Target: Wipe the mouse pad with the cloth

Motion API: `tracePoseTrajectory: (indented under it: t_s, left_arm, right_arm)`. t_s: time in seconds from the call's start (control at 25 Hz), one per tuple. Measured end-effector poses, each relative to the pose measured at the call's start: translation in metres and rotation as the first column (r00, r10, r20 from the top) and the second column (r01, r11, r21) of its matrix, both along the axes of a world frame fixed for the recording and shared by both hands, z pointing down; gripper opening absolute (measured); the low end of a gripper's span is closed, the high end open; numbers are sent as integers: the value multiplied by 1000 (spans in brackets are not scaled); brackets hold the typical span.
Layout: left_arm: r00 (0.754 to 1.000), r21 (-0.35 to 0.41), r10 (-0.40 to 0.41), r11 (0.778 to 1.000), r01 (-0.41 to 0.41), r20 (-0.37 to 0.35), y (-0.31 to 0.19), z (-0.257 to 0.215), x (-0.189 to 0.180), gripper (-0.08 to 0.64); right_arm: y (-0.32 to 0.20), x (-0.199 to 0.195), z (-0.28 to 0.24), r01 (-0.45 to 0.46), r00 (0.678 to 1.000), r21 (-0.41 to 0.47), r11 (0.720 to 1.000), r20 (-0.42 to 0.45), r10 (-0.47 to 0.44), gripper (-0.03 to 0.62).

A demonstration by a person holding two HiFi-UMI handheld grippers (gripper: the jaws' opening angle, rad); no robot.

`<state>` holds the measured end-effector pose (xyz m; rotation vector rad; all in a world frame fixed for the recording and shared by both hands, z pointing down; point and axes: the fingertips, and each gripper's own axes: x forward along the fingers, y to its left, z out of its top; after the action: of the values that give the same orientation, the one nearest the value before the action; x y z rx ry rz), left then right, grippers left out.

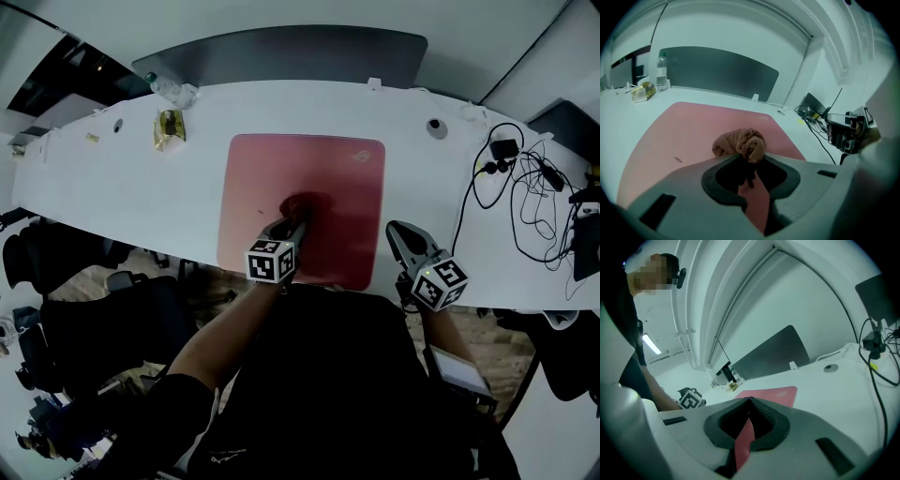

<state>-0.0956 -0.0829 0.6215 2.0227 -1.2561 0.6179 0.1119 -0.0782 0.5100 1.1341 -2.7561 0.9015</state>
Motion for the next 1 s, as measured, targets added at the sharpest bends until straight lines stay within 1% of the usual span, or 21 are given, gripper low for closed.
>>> tracePoseTrajectory:
  t_s: [0.16,0.4,0.76,0.88,1.0]
  left_arm:
    - [998,-7,59,998,-59,4,2,-1,25,97]
    - [994,-21,110,994,-109,0,5,0,59,97]
    - [981,-29,196,980,-196,-13,9,0,113,97]
    - [974,-36,225,973,-226,-26,10,1,130,97]
    - [966,-44,251,966,-254,-54,12,1,147,97]
  right_arm:
    - [0,9,1,1,1000,1,1000,7,-1,26]
    - [3,22,2,5,1000,6,1000,23,-5,26]
    - [13,42,6,5,999,4,1000,36,-5,26]
    - [13,48,7,1,999,5,1000,39,-1,26]
    - [15,52,7,-5,999,5,1000,39,5,26]
